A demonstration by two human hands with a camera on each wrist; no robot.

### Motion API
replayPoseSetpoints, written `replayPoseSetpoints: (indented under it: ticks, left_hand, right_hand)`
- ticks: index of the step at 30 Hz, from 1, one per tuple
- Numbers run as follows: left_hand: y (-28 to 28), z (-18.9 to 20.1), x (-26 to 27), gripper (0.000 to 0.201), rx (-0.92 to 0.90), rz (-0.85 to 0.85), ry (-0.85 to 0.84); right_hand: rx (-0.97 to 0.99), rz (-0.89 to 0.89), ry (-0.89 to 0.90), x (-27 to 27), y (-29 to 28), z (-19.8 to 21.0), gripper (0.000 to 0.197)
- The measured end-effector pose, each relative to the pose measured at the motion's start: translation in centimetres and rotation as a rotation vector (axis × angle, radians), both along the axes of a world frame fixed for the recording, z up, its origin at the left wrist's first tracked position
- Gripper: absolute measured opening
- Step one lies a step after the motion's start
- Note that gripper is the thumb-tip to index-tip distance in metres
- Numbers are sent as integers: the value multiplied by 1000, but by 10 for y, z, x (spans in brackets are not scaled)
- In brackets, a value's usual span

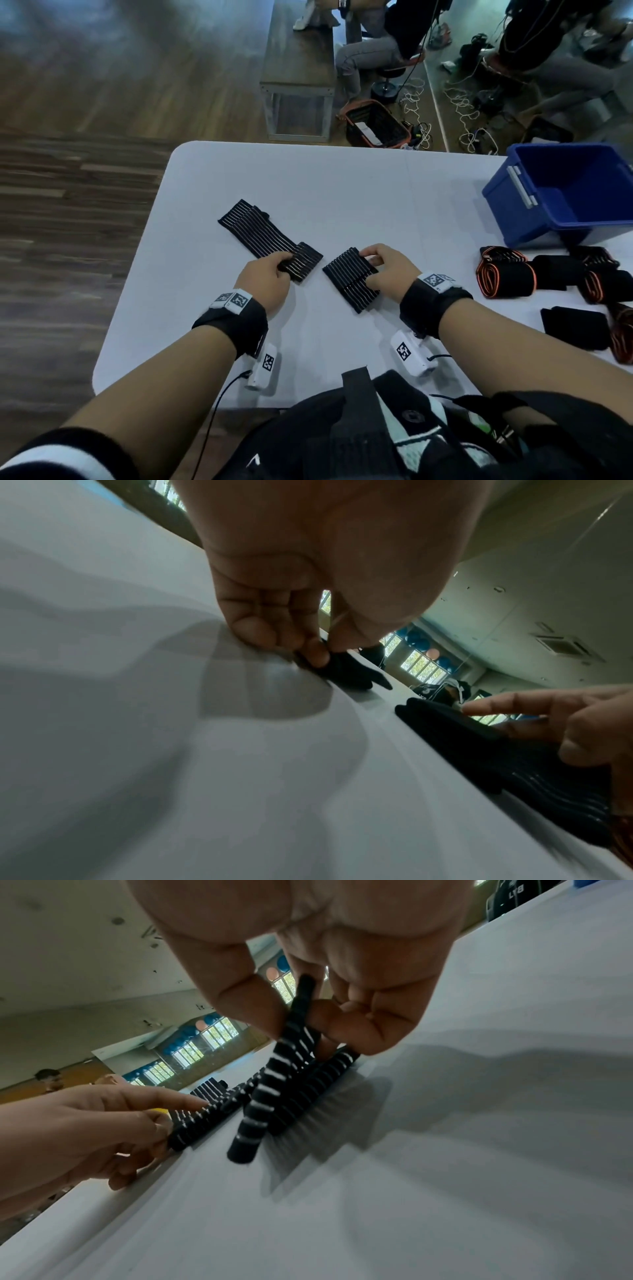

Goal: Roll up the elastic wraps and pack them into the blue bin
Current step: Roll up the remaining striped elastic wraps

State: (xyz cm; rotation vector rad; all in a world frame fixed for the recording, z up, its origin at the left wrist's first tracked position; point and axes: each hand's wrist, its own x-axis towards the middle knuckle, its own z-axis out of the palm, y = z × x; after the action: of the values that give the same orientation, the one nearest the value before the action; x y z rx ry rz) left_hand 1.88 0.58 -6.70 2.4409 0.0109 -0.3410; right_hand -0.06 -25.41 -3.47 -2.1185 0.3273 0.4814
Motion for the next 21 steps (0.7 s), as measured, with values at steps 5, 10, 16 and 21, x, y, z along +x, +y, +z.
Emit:
replayPoseSetpoints:
  ticks: [5,10,16,21]
  left_hand:
    - [-14,3,-7,66,219,-86,-4]
    - [-28,6,-10,55,322,-126,-87]
    - [-32,14,-18,28,189,-55,-128]
    - [-31,27,-32,28,55,72,-142]
  right_hand:
    - [-61,5,-7,-7,-12,-9,36]
    - [-257,90,-49,-11,-19,-12,29]
    - [-400,244,-124,1,-11,-9,65]
    - [-498,426,-149,14,7,-11,72]
